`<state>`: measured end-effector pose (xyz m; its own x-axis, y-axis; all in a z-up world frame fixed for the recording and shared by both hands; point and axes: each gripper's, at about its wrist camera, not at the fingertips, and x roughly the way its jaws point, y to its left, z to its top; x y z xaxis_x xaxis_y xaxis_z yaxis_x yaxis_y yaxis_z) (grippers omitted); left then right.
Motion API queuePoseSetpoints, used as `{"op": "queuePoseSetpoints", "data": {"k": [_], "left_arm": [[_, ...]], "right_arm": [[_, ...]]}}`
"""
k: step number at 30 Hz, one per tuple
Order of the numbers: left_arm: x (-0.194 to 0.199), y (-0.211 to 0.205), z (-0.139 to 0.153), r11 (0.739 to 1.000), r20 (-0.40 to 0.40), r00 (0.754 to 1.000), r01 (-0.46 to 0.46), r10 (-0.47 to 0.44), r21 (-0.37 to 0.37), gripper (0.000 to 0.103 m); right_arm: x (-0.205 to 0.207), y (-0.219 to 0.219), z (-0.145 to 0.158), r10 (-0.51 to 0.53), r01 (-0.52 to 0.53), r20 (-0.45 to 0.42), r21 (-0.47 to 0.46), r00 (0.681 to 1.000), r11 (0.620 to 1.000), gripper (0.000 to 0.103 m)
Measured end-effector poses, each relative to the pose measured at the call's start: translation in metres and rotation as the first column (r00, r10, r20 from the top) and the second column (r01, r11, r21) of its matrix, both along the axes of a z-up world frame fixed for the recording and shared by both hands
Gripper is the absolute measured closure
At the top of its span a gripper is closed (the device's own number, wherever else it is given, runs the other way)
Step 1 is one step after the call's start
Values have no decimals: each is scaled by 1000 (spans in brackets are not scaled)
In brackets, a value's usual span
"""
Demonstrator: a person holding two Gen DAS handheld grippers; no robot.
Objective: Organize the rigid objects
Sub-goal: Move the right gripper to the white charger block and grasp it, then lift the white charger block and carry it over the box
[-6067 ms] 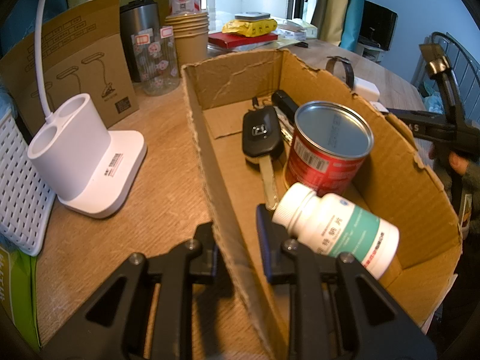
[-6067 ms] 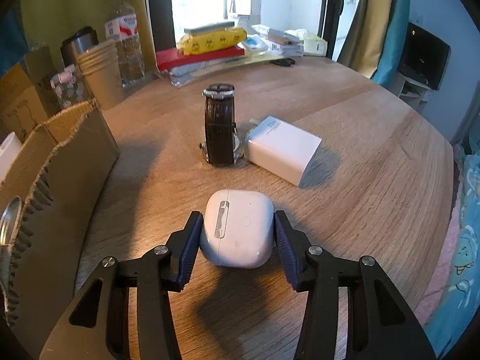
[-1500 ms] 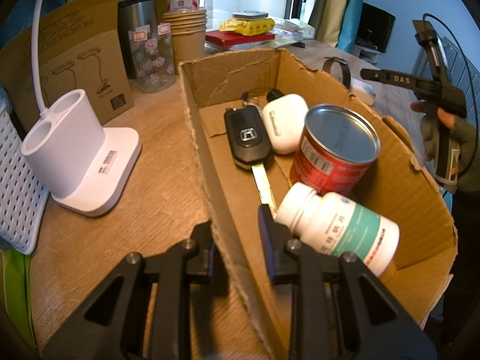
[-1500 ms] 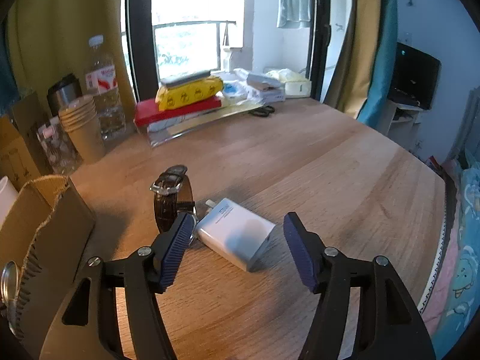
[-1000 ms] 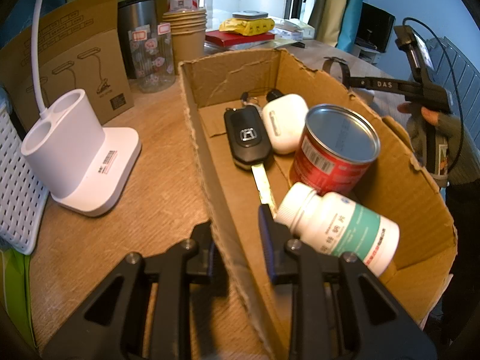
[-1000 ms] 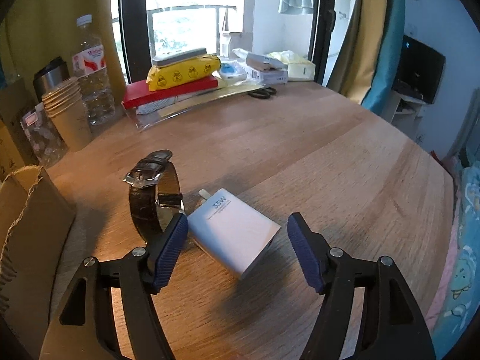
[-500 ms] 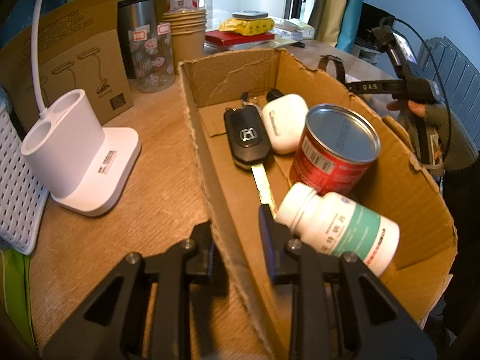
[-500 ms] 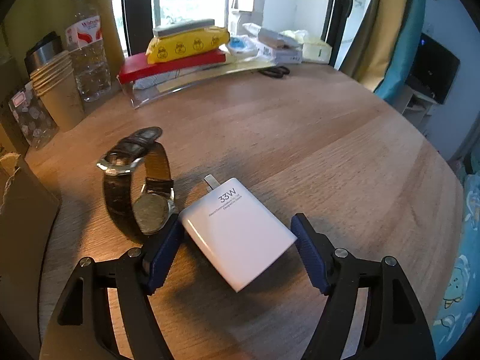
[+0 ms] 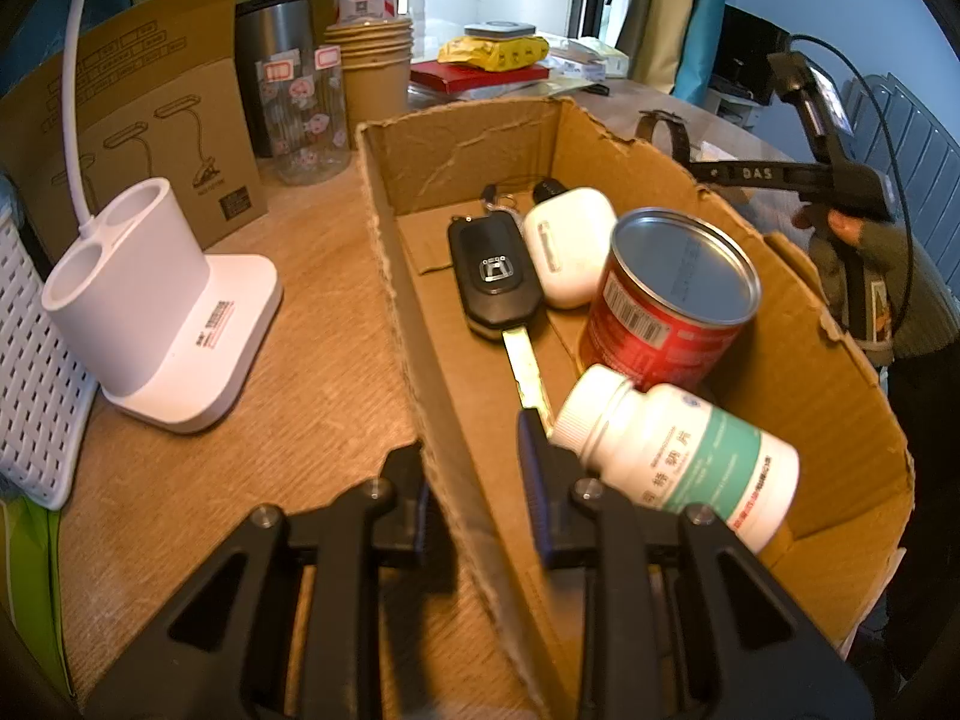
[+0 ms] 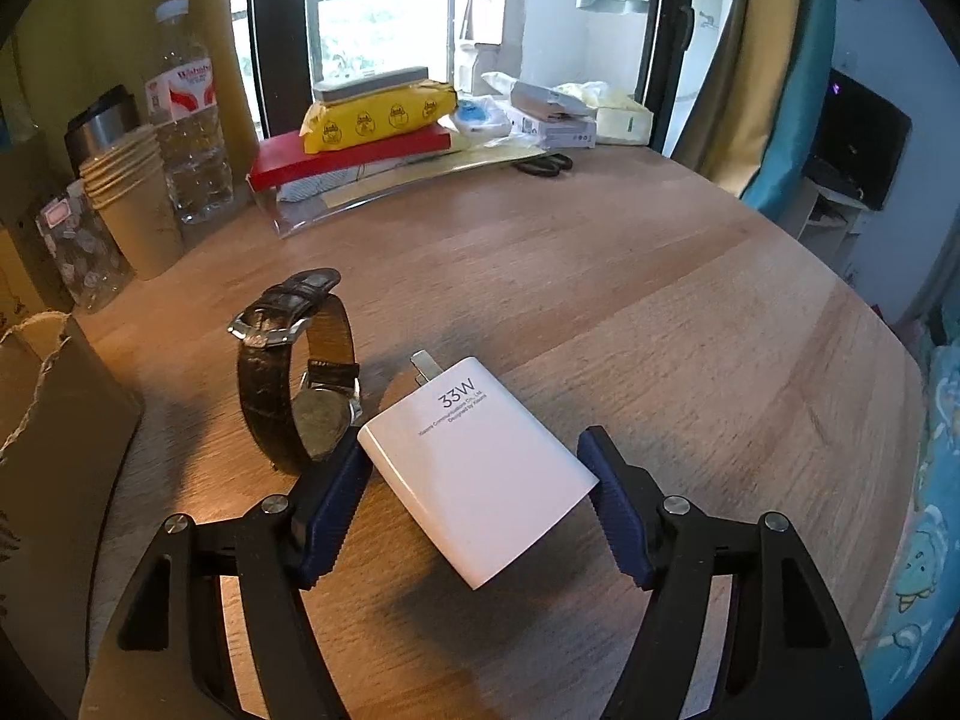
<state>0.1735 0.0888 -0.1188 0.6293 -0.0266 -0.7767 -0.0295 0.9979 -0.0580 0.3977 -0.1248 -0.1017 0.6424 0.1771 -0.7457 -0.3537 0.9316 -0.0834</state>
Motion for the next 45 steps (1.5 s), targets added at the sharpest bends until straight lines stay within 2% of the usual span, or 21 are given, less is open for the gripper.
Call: {"op": "queuePoseSetpoints", "data": {"k": [7,22,45], "left_arm": [[0,0,0,1000,0,1000,0,0,0,77],[0,1,0,1000,0,1000,0,0,-1,77],[0,1,0,1000,0,1000,1,-1,-1,77]], "right_arm": [[-12,-3,8,-2,1,22,27,1000,1000,29],[-44,1,50,26,-31,114,44,993,999,29],[-80,55,73,177,-187,168,48,970,981,29]]}}
